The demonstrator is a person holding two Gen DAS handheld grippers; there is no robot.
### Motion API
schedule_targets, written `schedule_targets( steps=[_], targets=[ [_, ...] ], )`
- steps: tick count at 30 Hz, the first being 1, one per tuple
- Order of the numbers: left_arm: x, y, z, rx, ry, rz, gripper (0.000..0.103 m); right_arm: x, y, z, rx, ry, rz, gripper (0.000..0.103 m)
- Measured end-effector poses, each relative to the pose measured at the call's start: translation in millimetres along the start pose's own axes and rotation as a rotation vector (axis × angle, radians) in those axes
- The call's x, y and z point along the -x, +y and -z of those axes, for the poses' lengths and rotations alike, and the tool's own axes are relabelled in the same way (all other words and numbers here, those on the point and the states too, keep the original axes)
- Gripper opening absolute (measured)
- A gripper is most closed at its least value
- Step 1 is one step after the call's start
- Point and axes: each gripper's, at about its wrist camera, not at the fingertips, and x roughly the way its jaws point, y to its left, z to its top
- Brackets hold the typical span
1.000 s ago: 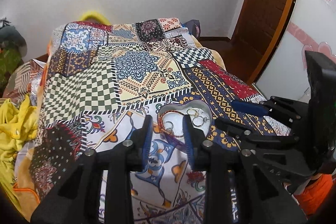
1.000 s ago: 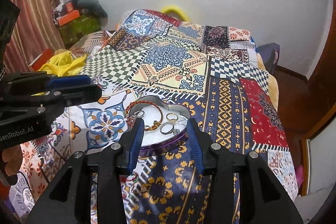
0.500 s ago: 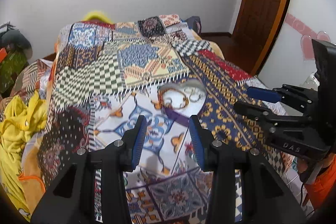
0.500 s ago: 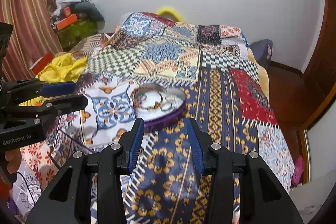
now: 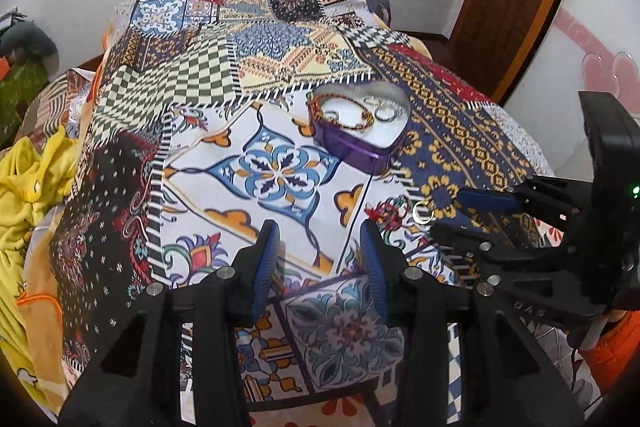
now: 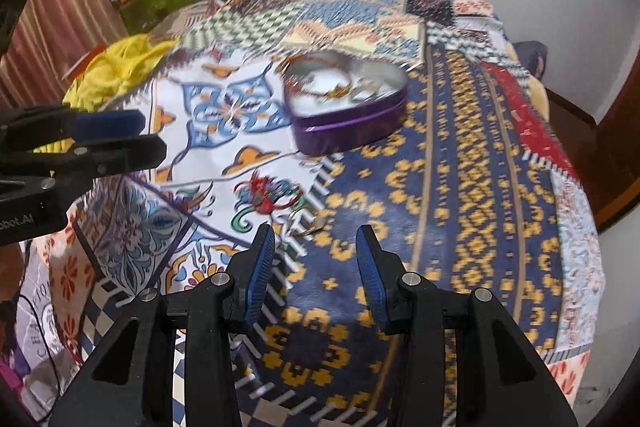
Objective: Organize jewelry
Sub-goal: 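Grasp the red-and-blue beaded charm bracelet with the left tool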
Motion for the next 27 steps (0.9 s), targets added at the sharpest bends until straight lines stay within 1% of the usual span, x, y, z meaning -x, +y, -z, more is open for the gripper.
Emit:
schedule_targets(
  steps=[1, 4, 7, 9, 11, 12, 13, 14, 15, 16, 17, 20, 27],
  targets=[
    [-1, 1, 2, 0.002, 0.003, -0.001, 0.041, -4, 2, 1, 0.006, 0.007, -0.005, 0.039],
    [-2, 2, 3, 0.007, -0.003, -0.015, 0.041, -7, 4, 1, 0.017, -0.013, 0.007, 0.039],
    [-6, 2, 3, 0.016, 0.001, -0.005, 0.041, -9, 3, 0, 0.006, -0.030, -0.003, 0.039],
    [-10, -1, 3, 0.010, 0.003, -0.003, 0.038, -11, 4, 0, 0.010, -0.036, -0.002, 0.039],
    [-13, -4, 3, -0.004, 0.010, 0.004, 0.031, -12, 8, 1, 0.037, -0.045, 0.008, 0.038],
    [-16, -6, 3, -0.010, 0.017, 0.012, 0.029, -13, 9, 2, 0.051, -0.049, 0.012, 0.031],
    [-20, -8, 3, -0.015, 0.025, 0.019, 0.027, -13, 10, 2, 0.058, -0.048, 0.008, 0.022],
    [-22, -10, 3, -0.019, 0.030, 0.022, 0.026, -13, 10, 1, 0.060, -0.046, 0.003, 0.018],
    [-25, -12, 2, -0.023, 0.034, 0.025, 0.026, -14, 9, 0, 0.058, -0.046, 0.000, 0.017],
    [-28, -14, 2, -0.026, 0.037, 0.028, 0.025, -13, 8, 0, 0.052, -0.050, 0.000, 0.011],
    [-30, -16, 2, -0.029, 0.040, 0.034, 0.025, -13, 6, 0, 0.044, -0.052, 0.000, 0.008],
    [-37, -22, 0, -0.035, 0.054, 0.057, 0.025, -11, 0, -1, 0.015, -0.052, -0.026, 0.007],
    [-57, -33, -4, -0.058, 0.092, 0.075, 0.025, -4, -11, 1, -0.011, -0.074, -0.005, 0.006]
  ],
)
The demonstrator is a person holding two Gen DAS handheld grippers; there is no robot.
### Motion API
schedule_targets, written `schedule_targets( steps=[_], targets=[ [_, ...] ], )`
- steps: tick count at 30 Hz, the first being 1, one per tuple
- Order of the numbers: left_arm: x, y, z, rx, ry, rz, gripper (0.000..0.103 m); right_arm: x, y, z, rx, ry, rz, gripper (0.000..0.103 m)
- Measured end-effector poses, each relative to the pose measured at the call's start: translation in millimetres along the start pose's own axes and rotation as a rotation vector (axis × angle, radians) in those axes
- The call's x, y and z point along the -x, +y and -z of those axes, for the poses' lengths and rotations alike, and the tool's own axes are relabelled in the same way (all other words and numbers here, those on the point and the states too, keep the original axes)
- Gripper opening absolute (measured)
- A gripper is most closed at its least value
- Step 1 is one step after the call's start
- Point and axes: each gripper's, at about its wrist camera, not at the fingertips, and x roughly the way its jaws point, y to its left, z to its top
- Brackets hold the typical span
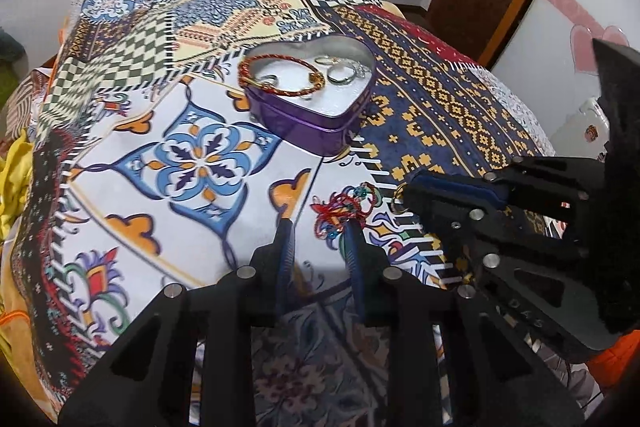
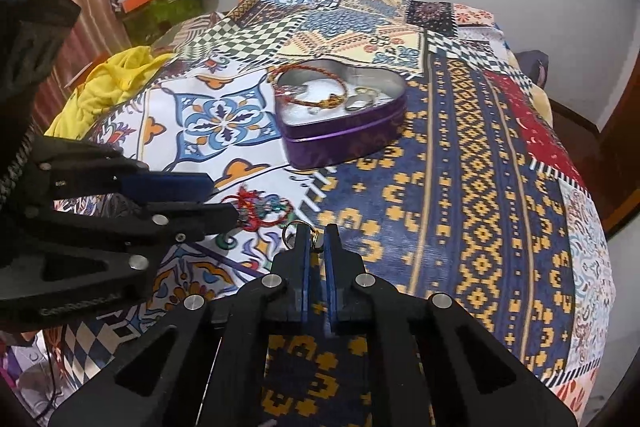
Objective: Organize jewelry
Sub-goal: 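Grasp the red-and-blue beaded charm bracelet with the left tool, then carry the beaded bracelet over the tin with the left tool while the right tool reaches a gold ring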
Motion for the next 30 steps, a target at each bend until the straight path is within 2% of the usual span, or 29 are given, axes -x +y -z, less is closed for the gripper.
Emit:
schedule_targets(
  steps=[8, 9, 10, 11, 18, 30],
  targets=[
    [-11, -5, -7, 0.002, 0.006, 0.020, 0.025, 10, -14, -1, -0.041, -0.027, 0.013, 0.006],
    [-12, -6, -7, 0.001, 0.004, 0.019, 0.021, 12, -15, -1, -0.044, -0.031, 0.014, 0.006],
    [-12, -7, -7, -0.003, 0.005, 0.025, 0.008, 13, -16, -2, -0.046, -0.035, 0.017, 0.006],
    [-13, -7, -8, -0.005, 0.009, 0.029, 0.007, 14, -16, -2, -0.047, -0.038, 0.019, 0.006],
    [0, -11, -4, -0.019, -0.026, -0.008, 0.007, 23, -19, -7, -0.054, -0.060, 0.025, 0.006],
    [54, -7, -18, -0.004, -0.173, -0.032, 0.007, 46, -22, -23, -0.071, -0.132, 0.037, 0.006]
  ],
)
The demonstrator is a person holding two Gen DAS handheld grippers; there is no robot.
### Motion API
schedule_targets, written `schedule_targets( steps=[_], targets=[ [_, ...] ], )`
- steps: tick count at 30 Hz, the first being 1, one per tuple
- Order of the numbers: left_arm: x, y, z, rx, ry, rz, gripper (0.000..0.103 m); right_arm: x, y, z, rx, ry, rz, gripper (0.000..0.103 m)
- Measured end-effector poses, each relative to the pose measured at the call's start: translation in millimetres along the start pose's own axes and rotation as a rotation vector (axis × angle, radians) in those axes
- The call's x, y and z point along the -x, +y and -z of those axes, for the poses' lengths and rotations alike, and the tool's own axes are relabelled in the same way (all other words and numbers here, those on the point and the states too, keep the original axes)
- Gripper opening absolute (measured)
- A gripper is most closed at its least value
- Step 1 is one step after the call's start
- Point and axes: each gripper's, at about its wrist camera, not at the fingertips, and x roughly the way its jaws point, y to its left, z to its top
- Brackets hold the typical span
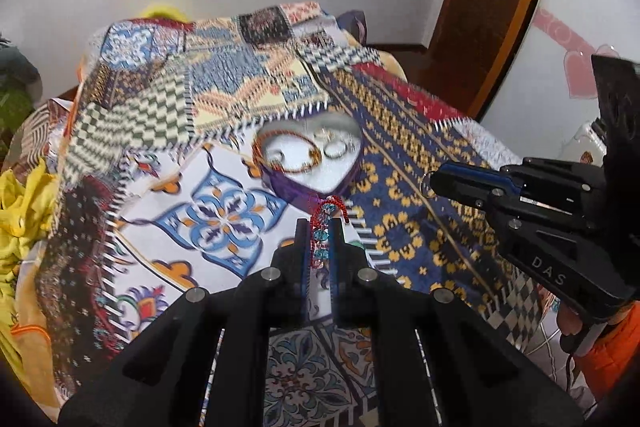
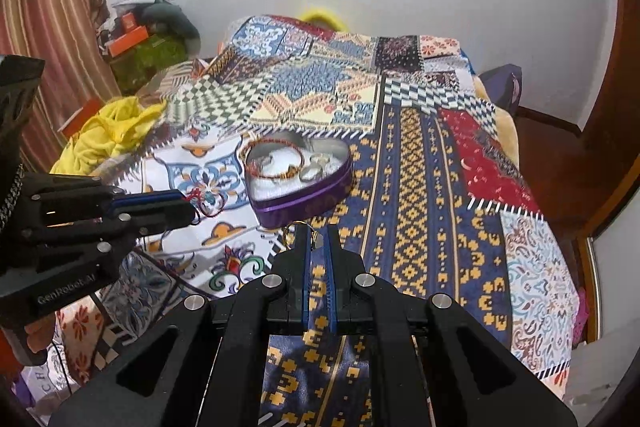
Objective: Organize jewelry
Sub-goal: 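Carry the beaded bracelet over the tin with the left tool while the right tool reaches a gold ring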
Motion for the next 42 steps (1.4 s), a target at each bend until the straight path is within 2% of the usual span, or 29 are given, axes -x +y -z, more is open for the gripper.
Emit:
schedule_targets(
  steps=[11, 19, 26, 32, 37, 42],
  targets=[
    [21, 9, -25, 0.005, -0.088, -0.013, 0.007, 13, 1, -25, 0.000, -0.077, 0.001, 0.006],
    [14, 18, -41, 0.022, -0.115, -0.012, 0.007, -5, 7, -41, 0.022, -0.078, -0.009, 0.006],
    [-14, 28, -51, 0.054, -0.073, 0.002, 0.007, -30, 8, -44, 0.023, -0.032, -0.024, 0.006],
    [-27, 32, -53, 0.068, -0.053, 0.012, 0.007, -35, 3, -35, 0.022, 0.003, -0.042, 0.006],
    [-27, 33, -47, 0.073, -0.048, 0.016, 0.007, -40, 5, -19, 0.054, 0.082, -0.068, 0.006],
    [-23, 32, -39, 0.068, -0.041, 0.007, 0.007, -53, 6, -9, 0.041, 0.149, -0.103, 0.018]
  ],
)
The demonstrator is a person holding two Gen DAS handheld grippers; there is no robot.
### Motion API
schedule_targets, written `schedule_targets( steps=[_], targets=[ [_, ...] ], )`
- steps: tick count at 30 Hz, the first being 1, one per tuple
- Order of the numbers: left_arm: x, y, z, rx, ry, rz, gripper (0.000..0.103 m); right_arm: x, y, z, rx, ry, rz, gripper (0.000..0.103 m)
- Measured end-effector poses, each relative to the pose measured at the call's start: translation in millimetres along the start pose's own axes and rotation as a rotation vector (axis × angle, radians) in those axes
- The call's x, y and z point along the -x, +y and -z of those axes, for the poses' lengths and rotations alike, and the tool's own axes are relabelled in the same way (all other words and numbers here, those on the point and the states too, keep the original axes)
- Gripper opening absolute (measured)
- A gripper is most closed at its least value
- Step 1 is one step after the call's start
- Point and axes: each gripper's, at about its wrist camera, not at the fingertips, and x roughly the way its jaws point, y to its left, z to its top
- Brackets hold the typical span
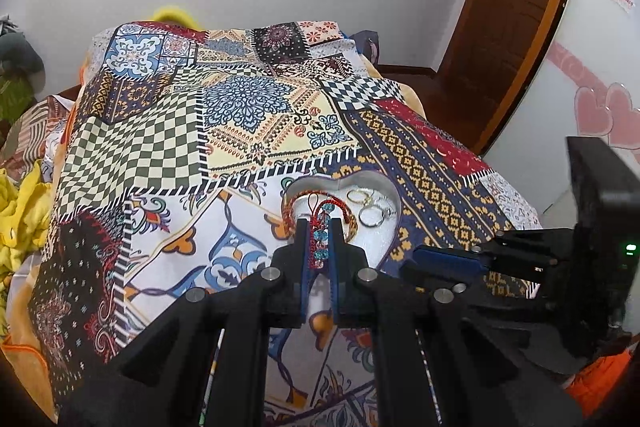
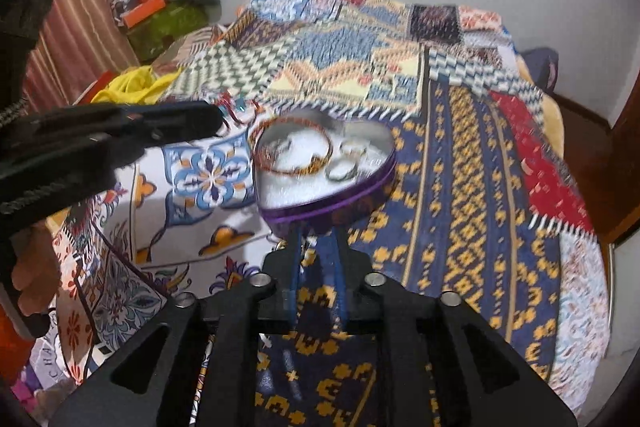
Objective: Organize jewelry
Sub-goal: 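Carry the beaded bracelet over the tin with the left tool while the right tool reaches a gold ring, then grasp the gold ring with the right tool while the left tool holds the bracelet over the tin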
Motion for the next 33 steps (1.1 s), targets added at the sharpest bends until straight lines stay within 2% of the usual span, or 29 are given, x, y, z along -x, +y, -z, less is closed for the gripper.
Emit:
schedule_targets(
  steps=[4, 9, 16, 18, 19, 20, 27, 33],
  targets=[
    [10, 0, 6, -0.009, -0.008, -0.011, 0.007, -14, 5, 5, 0.011, 0.057, -0.016, 0.021],
    [21, 4, 10, -0.004, -0.022, -0.010, 0.007, -19, 14, 5, 0.043, 0.055, -0.010, 0.029],
    [27, 9, 14, 0.004, -0.028, -0.012, 0.007, -31, 21, 4, 0.083, 0.058, 0.043, 0.029],
    [27, 9, 14, 0.005, -0.026, -0.012, 0.007, -30, 23, 5, 0.095, 0.055, 0.057, 0.028],
    [26, 10, 15, 0.006, -0.025, -0.012, 0.007, -30, 23, 5, 0.098, 0.053, 0.066, 0.018],
    [26, 10, 15, 0.007, -0.024, -0.011, 0.007, -30, 23, 5, 0.098, 0.056, 0.069, 0.017],
    [25, 6, 12, 0.002, -0.026, -0.007, 0.007, -19, 16, 7, 0.050, 0.041, 0.034, 0.017],
    [18, 3, 6, 0.005, -0.023, 0.011, 0.007, 8, 6, 0, 0.009, -0.049, 0.025, 0.017]
  ],
)
